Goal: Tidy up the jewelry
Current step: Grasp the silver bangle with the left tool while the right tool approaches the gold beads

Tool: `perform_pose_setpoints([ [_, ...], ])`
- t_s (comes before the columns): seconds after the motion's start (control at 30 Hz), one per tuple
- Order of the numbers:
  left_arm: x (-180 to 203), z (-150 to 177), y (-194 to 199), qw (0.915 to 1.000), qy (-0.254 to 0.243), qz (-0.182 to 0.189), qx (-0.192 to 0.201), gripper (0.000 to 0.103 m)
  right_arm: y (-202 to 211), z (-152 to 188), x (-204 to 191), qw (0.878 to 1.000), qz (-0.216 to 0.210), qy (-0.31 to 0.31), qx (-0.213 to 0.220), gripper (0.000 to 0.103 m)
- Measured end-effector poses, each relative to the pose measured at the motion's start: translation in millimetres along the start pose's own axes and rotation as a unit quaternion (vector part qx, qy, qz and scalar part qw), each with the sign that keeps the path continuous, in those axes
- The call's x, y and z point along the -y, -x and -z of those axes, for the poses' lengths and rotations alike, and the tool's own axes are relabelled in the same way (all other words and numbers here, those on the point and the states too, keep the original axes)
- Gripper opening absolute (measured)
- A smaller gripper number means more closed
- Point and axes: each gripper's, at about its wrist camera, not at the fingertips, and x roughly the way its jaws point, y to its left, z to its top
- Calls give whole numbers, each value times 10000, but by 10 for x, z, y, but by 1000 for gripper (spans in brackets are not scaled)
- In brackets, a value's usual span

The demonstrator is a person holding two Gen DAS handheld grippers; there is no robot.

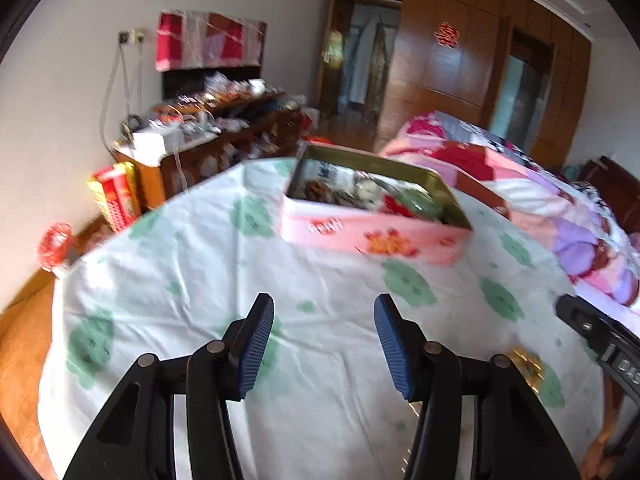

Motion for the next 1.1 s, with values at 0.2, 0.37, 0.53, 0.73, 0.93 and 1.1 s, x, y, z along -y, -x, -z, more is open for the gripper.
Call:
perform_pose_setpoints([
  [0.2,231,147,66,9972,-345,537,-391,51,50,98,23,9999,-50,68,-118,47],
  [0.37,457,241,-67,9918,-549,745,-879,30,109,142,103,9998,30,36,-205,47],
  [0.53,547,300,-198,9871,-646,727,-1274,27,126,201,135,9995,66,63,-300,47],
  [0.73,529,295,-191,9858,-616,893,-1285,8,89,190,158,9991,-118,-1,-403,47],
  [0.93,450,243,-122,9871,-382,1125,-1072,6,53,149,136,9977,-410,148,-518,47],
  [1.1,350,151,-14,9908,-247,1097,-753,6,-56,17,119,9915,-907,399,-838,47],
])
